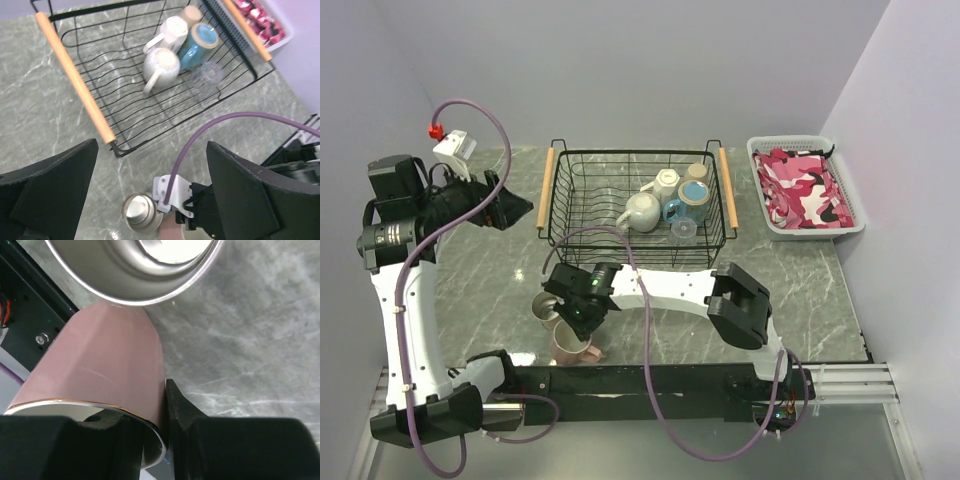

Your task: Load the cups into the dish rack

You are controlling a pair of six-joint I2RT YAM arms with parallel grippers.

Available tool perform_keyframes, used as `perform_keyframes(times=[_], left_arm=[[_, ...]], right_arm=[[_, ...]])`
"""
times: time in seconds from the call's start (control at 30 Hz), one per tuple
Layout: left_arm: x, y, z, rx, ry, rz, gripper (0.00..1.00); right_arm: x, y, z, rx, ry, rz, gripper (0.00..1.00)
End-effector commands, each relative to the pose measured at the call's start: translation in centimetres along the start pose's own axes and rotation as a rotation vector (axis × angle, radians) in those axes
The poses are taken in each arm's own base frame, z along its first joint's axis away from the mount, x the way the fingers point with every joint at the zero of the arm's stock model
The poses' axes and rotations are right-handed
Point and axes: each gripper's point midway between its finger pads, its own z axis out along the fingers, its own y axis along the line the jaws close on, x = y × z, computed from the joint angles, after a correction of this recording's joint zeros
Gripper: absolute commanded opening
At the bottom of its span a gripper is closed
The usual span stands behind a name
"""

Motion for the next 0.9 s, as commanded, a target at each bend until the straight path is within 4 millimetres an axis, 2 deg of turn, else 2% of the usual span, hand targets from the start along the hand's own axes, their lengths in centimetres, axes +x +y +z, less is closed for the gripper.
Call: perform_keyframes(times=[0.0, 0.07, 0.17, 0.2, 0.27, 0.3, 0.37, 0.4, 0.43, 0.47, 0.5, 0.53, 0.57, 0.6, 0.63, 0.67, 0.7, 0.73, 0.8, 0.83, 0.87], left_arm=[[-2.6, -1.7, -0.5, 0.057, -0.068, 0.005, 0.96], [-3.1, -1.8, -0.5, 0.062, -0.081, -0.008, 0.96], [-4.4, -2.4, -0.6, 0.091, -0.119, -0.012, 0.96], [-4.9, -2.6, -0.7, 0.099, -0.133, -0.013, 0.97], [-6.3, -3.4, -0.7, 0.142, -0.166, -0.026, 0.97], [-6.8, -3.8, -0.8, 0.161, -0.178, -0.033, 0.98], [-8.4, -4.8, -0.9, 0.227, -0.213, -0.063, 0.99], [-8.9, -5.3, -1.0, 0.254, -0.223, -0.078, 1.00], [-9.5, -5.6, -0.9, 0.287, -0.227, -0.151, 0.97], [-10.7, -6.4, -1.3, 0.342, -0.262, -0.107, 0.96], [-11.5, -6.9, -1.4, 0.375, -0.279, -0.107, 0.96], [-11.9, -7.1, -1.2, 0.421, -0.258, -0.219, 0.96], [-13.3, -8.1, -1.9, 0.487, -0.302, -0.130, 0.97], [-13.8, -8.5, -2.1, 0.523, -0.311, -0.138, 0.96], [-13.9, -8.2, -1.7, 0.569, -0.270, -0.287, 0.96], [-14.4, -8.6, -1.9, 0.605, -0.278, -0.272, 0.96], [-15.2, -9.5, -2.4, 0.645, -0.312, -0.196, 0.96], [-15.6, -8.9, -1.8, 0.667, -0.290, -0.248, 0.96], [-16.1, -9.8, -1.4, 0.707, -0.283, -0.210, 0.96], [-16.2, -9.4, -0.4, 0.710, -0.280, -0.194, 0.96], [-16.1, -9.5, 0.3, 0.719, -0.270, -0.184, 0.97]], right_arm=[[-0.7, 0.6, -3.4, -0.011, -0.077, -0.003, 0.04], [-0.8, 0.5, -4.8, -0.003, -0.092, 0.006, 0.00], [-1.6, 1.0, -8.9, -0.009, -0.152, 0.011, 0.00], [-1.9, 1.3, -11.2, -0.024, -0.195, 0.016, 0.00], [-2.1, 1.2, -14.3, -0.043, -0.237, 0.055, 0.00], [-2.4, 1.5, -17.4, -0.081, -0.300, 0.068, 0.00], [-2.9, 1.6, -21.5, -0.133, -0.378, 0.100, 0.00], [-3.4, 0.5, -24.8, -0.152, -0.456, 0.137, 0.00], [-3.5, 0.0, -26.7, -0.172, -0.489, 0.164, 0.00], [-3.8, 0.0, -28.9, -0.219, -0.528, 0.177, 0.00], [-4.3, -2.6, -32.2, -0.228, -0.623, 0.241, 0.00], [-5.2, -2.9, -34.5, -0.277, -0.701, 0.260, 0.00], [-5.2, -3.0, -36.1, -0.359, -0.731, 0.260, 0.00], [-5.1, -3.6, -38.8, -0.400, -0.821, 0.264, 0.00], [-7.0, -6.3, -42.1, -0.411, -0.972, 0.307, 0.00], [-7.4, -7.2, -42.5, -0.445, -1.003, 0.323, 0.00], [-7.6, -7.2, -43.6, -0.509, -1.024, 0.310, 0.00], [-9.0, -8.8, -46.2, -0.557, -1.133, 0.334, 0.00], [-10.5, -10.5, -45.9, -0.645, -1.140, 0.367, 0.00], [-11.6, -10.4, -48.0, -0.732, -1.204, 0.357, 0.00], [-12.3, -11.2, -48.6, -0.762, -1.227, 0.367, 0.00]])
